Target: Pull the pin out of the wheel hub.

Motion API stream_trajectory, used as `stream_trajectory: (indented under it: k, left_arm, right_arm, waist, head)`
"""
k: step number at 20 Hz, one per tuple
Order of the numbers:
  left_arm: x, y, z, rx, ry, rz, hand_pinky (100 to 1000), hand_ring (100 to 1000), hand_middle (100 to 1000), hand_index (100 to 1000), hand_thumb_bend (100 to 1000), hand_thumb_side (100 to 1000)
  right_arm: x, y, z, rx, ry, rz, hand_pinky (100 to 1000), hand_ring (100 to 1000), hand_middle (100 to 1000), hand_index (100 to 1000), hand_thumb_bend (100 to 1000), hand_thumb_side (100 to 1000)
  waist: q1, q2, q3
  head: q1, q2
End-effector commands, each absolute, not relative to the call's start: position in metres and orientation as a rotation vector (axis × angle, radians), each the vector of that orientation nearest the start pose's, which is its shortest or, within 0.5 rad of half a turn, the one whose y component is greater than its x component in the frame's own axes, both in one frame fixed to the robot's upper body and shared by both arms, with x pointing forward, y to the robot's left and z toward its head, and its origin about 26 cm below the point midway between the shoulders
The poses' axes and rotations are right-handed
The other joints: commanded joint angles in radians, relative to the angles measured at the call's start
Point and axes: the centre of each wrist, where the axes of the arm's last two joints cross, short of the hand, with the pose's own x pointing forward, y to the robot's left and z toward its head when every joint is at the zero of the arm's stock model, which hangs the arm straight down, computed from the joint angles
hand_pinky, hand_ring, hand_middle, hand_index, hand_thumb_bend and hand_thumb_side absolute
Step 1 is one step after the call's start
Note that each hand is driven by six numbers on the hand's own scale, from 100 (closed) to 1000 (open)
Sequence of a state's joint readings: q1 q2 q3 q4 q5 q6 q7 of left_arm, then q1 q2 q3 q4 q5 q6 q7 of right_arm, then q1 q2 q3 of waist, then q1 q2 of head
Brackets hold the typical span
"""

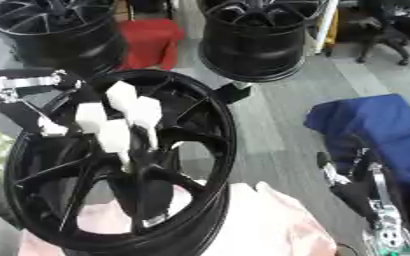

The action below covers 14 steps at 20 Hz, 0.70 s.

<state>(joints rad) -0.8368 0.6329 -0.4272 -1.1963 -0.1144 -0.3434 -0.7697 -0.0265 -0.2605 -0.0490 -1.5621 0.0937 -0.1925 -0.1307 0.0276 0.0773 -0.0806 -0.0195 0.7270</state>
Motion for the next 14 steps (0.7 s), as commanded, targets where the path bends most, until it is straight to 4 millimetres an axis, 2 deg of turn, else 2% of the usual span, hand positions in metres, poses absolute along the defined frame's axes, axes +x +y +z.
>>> stream_trajectory:
  k: [1,4,7,10,14]
  left_arm:
    - [0.4398,0.2736,0.2022,-0.001,-1.437,-2.006,731,648,684,802,386,297]
    - [0.4391,0.2729,0.2011,0.001,-1.423,-2.013,744,670,733,830,392,305]
    - [0.4389,0.2728,0.2006,-0.003,-1.422,-2.005,730,650,714,829,374,285]
    - [0.4384,0.2718,0.2029,0.0,-1.441,-1.992,664,567,617,782,280,196]
    - [0.4382,0.269,0.2047,0.016,-1.494,-1.945,600,502,520,700,172,131]
  right_arm:
    - [0.285,-0.3224,0.019,-0.4,-1.808,0.182,565,698,739,926,395,424]
    - [0.285,-0.3224,0.019,-0.399,-1.808,0.182,565,698,739,926,395,425]
    - [0.285,-0.3224,0.0189,-0.4,-1.808,0.182,565,698,739,927,395,425]
    - [0.2849,-0.3225,0.0187,-0.4,-1.807,0.182,565,698,739,927,395,425]
    - [0.2848,-0.3227,0.0186,-0.4,-1.806,0.181,564,698,739,927,395,426]
  waist:
    - [-0.004,-0.013,0.0]
    - [-0.004,-0.013,0.001]
    - [-0.004,-0.014,0.001]
    - [-0.004,-0.014,0.002]
    - [-0.005,-0.013,0.002]
  head:
    - [0.003,-0.006]
    - [0.002,-0.006]
    - [0.002,-0.006]
    - [0.003,-0.005]
    - [0.004,-0.004]
